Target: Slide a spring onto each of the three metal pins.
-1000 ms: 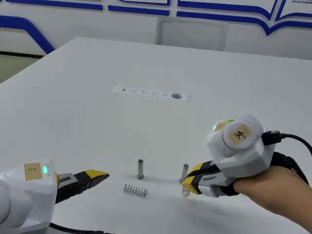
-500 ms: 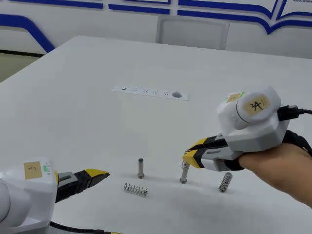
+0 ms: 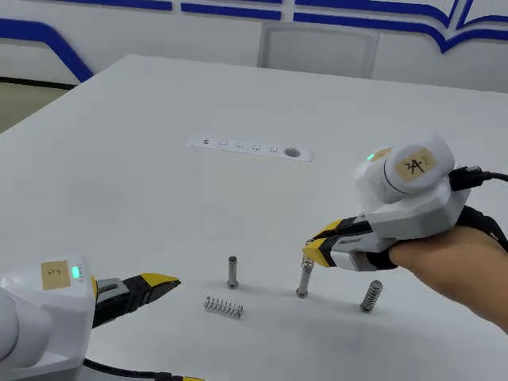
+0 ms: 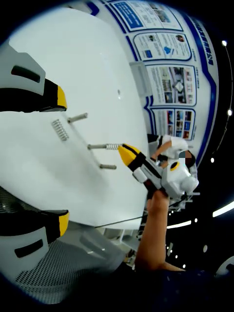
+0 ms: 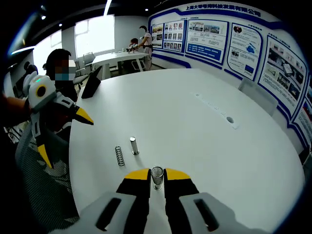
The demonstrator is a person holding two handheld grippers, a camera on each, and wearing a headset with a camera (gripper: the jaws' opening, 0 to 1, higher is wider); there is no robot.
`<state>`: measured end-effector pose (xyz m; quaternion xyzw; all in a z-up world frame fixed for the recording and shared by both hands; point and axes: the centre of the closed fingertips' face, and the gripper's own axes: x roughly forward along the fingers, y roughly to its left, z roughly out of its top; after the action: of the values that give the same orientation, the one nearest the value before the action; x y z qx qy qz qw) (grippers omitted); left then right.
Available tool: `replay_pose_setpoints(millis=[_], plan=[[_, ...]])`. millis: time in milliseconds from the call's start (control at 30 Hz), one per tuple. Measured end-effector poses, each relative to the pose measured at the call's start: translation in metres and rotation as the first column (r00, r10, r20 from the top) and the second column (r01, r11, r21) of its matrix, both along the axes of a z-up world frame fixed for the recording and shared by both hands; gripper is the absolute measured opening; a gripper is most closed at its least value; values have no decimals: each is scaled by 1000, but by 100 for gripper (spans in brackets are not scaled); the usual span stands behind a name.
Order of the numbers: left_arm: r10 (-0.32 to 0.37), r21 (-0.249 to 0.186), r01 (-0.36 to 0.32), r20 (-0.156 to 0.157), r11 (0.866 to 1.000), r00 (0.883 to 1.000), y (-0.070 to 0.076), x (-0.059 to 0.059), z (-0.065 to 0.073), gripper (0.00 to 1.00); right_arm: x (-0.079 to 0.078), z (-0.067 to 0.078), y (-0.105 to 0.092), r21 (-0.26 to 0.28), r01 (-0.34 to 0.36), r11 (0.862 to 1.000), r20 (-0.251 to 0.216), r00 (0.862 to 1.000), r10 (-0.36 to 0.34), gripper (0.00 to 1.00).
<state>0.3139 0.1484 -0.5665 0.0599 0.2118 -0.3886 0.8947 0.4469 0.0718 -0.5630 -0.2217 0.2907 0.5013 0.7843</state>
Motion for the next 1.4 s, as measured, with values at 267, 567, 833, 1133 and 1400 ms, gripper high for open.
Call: replay_pose_setpoints(millis=[267,567,833,1133,1400], plan=[[0,0,0,-1,1000,1000,1,0,-1,84,5,-11,-2,-7,11,1000,-17,1000,-11,12],[-1,-1,1,-5,1000,1000,1,0,-1,84,9,-28,0,-20,19,1000,-44,999,-20,12],[0,-2,0,-10,1000,1000,1,1,-2,84,10,-46,-2,-44,21,999,-76,997,-24,12],[5,-1,-5,-13,1000,1000,2,1,-3,84,7,-58,-2,-63,19,998,-100,995,-25,12],[4,-1,-4,-14,1000,1000,1,1,-3,84,6,-60,-2,-68,12,998,-95,995,-19,13]])
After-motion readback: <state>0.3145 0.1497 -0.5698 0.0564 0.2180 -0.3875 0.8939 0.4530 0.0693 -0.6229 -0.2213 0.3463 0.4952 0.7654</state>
